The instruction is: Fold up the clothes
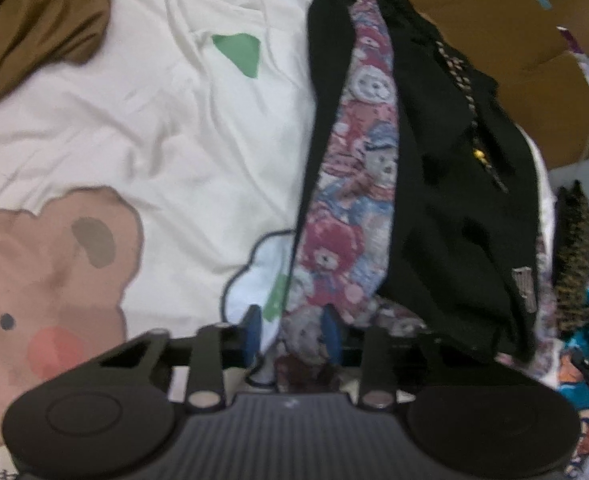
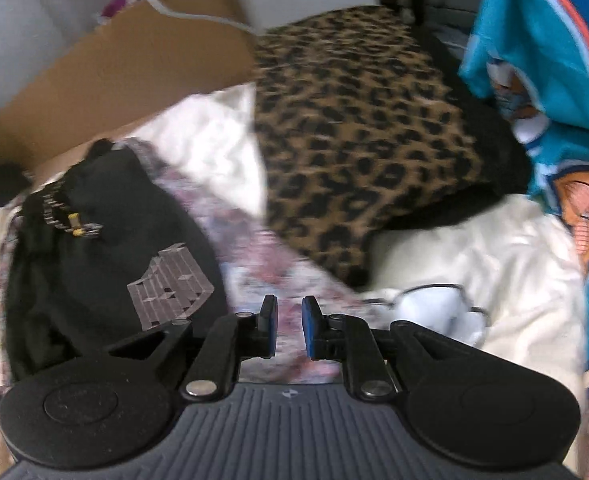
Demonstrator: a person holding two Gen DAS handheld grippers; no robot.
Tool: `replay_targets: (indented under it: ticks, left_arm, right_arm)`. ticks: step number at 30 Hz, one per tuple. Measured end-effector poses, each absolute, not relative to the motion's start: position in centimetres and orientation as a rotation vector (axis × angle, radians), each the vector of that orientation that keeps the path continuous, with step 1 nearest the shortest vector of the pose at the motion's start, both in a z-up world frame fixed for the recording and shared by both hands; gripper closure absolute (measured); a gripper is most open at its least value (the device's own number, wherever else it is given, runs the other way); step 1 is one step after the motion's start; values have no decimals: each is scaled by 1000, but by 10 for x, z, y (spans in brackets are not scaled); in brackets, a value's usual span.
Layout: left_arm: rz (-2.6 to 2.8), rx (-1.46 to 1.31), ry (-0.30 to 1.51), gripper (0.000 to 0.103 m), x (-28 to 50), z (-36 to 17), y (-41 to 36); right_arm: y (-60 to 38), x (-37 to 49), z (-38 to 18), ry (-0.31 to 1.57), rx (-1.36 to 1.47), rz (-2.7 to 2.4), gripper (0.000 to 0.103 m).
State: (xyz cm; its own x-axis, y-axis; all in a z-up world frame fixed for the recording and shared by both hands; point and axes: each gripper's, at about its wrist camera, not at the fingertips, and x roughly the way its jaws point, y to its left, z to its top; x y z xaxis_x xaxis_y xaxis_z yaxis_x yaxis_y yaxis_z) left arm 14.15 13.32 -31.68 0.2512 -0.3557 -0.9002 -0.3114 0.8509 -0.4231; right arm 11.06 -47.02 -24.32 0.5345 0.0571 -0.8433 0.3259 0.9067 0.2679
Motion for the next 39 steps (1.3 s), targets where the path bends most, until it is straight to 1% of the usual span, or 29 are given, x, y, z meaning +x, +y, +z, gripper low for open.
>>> replay_targets:
  ticks: [2, 3, 5, 7, 10, 14, 18, 21, 22, 23, 24, 25, 29, 33, 39]
  left_arm:
    - [-54, -607, 1350, 77, 181, -322, 128]
    - [-58, -600, 1358, 77, 184, -324, 129]
    - [-66, -589, 1380, 76, 143, -340, 147]
    - [-70, -587, 1402, 76, 126, -344, 141]
    - [-67, -594, 1431, 76, 100, -355, 153]
    - [-53, -599, 1459, 75, 90, -362, 148]
    - [-77, -628, 1464, 70, 90, -372, 137]
    - [-88, -616, 1450, 70, 87, -375, 130]
    - [-91, -611, 1445, 72, 86, -376, 128]
    - [-97, -608, 1439, 76, 84, -375, 127]
    - [-103, -607, 1433, 92, 82, -374, 127]
    - [-109, -607, 1427, 96, 80, -374, 127]
    - [-109, -630, 1386, 99, 73, -360, 137]
    - [-88, -652, 1333, 100, 68, -339, 155]
    - [-55, -666, 1289, 100, 63, -324, 180]
  right_arm:
    - [-456, 116, -241, 1003, 425, -120, 89]
    - [-449, 118, -240, 1005, 425, -98, 89]
    - [-435, 119, -242, 1013, 415, -63, 89]
    - [-422, 119, -244, 1023, 405, -34, 89]
    - [-408, 119, -248, 1041, 386, -1, 89]
    - [-401, 116, -252, 1056, 379, 14, 89]
    - [-400, 111, -256, 1068, 391, 8, 89]
    - [-400, 108, -260, 1077, 414, 7, 89]
    - [-400, 107, -260, 1078, 422, 11, 89]
    - [-400, 106, -260, 1078, 429, 15, 89]
    - [-398, 105, -260, 1077, 436, 25, 89]
    - [-397, 103, -259, 1075, 441, 36, 89]
    - [-390, 101, -257, 1078, 476, 77, 89]
    - [-374, 99, -259, 1093, 518, 148, 89]
    - [-338, 102, -271, 1139, 552, 231, 88]
